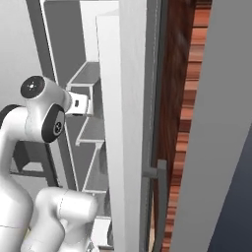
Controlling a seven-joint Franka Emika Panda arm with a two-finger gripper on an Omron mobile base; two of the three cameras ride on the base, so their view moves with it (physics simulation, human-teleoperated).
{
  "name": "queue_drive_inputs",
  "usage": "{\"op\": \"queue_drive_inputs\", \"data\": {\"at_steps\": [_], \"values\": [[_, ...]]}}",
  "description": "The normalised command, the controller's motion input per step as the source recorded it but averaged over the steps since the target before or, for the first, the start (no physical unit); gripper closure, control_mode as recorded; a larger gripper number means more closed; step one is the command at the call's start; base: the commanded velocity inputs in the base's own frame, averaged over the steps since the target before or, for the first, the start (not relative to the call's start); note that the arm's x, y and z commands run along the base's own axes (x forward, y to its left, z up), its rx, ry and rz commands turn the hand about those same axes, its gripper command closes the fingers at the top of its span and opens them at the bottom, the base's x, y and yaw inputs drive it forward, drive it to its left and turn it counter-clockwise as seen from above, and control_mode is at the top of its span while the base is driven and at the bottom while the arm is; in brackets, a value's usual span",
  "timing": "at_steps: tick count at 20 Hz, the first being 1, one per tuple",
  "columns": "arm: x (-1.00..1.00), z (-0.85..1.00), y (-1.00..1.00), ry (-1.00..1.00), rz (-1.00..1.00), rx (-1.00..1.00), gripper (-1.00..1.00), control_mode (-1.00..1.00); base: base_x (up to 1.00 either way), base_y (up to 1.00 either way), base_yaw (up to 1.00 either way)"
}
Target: Place the bell pepper in the correct fridge rack based on whether it is a fruit or vegetable. Finally, close the fridge door.
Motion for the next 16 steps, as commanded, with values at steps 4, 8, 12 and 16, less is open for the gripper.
{"op": "queue_drive_inputs", "data": {"at_steps": [4,8,12,16], "values": [[0.0,0.0,0.0,0.0,0.0,0.0,-1.0,1.0,-0.76,0.0,0.0],[0.0,0.0,0.0,0.0,0.0,0.0,-1.0,1.0,-0.61,0.0,0.0],[0.0,0.0,0.0,0.0,0.0,0.0,-1.0,1.0,-0.31,-0.04,0.0],[0.0,0.0,0.0,0.0,0.0,0.0,-1.0,1.0,-0.19,-0.18,0.0]]}}
